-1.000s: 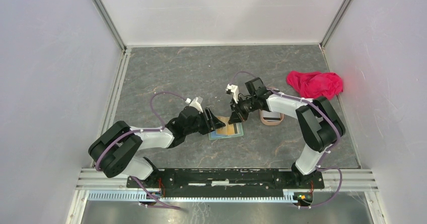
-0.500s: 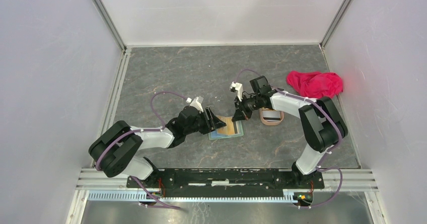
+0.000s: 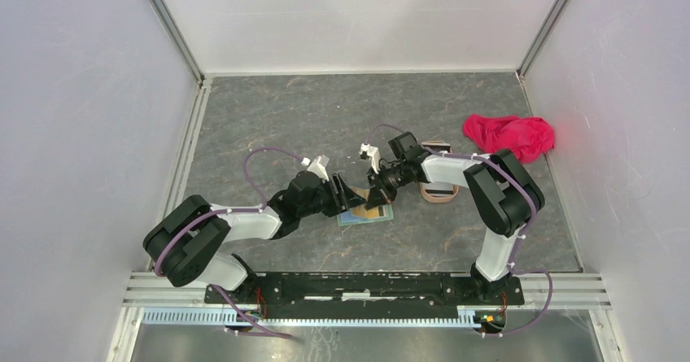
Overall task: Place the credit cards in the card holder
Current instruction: Open the card holder at the center of the board.
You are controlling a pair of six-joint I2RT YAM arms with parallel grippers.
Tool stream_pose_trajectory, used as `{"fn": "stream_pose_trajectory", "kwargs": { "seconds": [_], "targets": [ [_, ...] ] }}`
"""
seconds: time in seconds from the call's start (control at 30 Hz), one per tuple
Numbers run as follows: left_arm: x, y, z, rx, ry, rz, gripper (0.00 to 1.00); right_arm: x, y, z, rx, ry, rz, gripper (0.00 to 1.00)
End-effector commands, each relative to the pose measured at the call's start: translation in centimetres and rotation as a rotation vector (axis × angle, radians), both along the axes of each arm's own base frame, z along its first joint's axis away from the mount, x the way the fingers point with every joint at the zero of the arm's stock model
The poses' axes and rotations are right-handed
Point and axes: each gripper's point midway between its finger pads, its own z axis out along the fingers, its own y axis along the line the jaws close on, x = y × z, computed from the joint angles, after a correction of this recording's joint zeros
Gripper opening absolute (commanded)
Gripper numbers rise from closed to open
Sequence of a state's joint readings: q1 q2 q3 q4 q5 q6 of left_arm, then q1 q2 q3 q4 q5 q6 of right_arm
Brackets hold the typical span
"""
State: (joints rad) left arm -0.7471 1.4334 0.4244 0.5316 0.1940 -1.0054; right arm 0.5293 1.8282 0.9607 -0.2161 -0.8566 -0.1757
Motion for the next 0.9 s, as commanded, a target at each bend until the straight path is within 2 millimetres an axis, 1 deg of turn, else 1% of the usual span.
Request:
{"fn": "stream_pose_trajectory", "kwargs": {
  "seconds": [0.0,0.2,0.27,0.37,0.5,0.57,0.87],
  "targets": [
    [0.2,-0.6,2.2,-0.068,-0.06,-0.023,0.6,0.5,1.2,0.5,0.025,-0.023,0.007,0.0],
    [0.1,-0.7,2.5,-0.079,-0.066,-0.034,0.6,-0.1,1.7,0.3,0.03,-0.009,0.028,0.01],
    [0.0,-0.8,2.6,-0.085,-0.069,-0.038,0.6,0.1,1.6,0.6,0.027,-0.032,0.039,0.02],
    [0.0,-0.9,2.7,-0.091,-0.071,-0.045,0.6,1.0,1.2,1.6,0.016,-0.096,0.052,0.03],
    [0.1,-1.2,2.7,-0.095,-0.069,-0.055,0.6,3.0,-0.4,3.6,0.012,-0.198,0.047,0.05],
    [0.1,-1.5,2.6,-0.101,-0.069,-0.064,0.6,3.6,-1.3,4.4,0.016,-0.232,0.038,0.06],
    [0.5,-2.7,2.5,-0.119,-0.058,-0.097,0.6,5.0,-4.5,6.2,0.034,-0.287,0.008,0.08]
  ]
}}
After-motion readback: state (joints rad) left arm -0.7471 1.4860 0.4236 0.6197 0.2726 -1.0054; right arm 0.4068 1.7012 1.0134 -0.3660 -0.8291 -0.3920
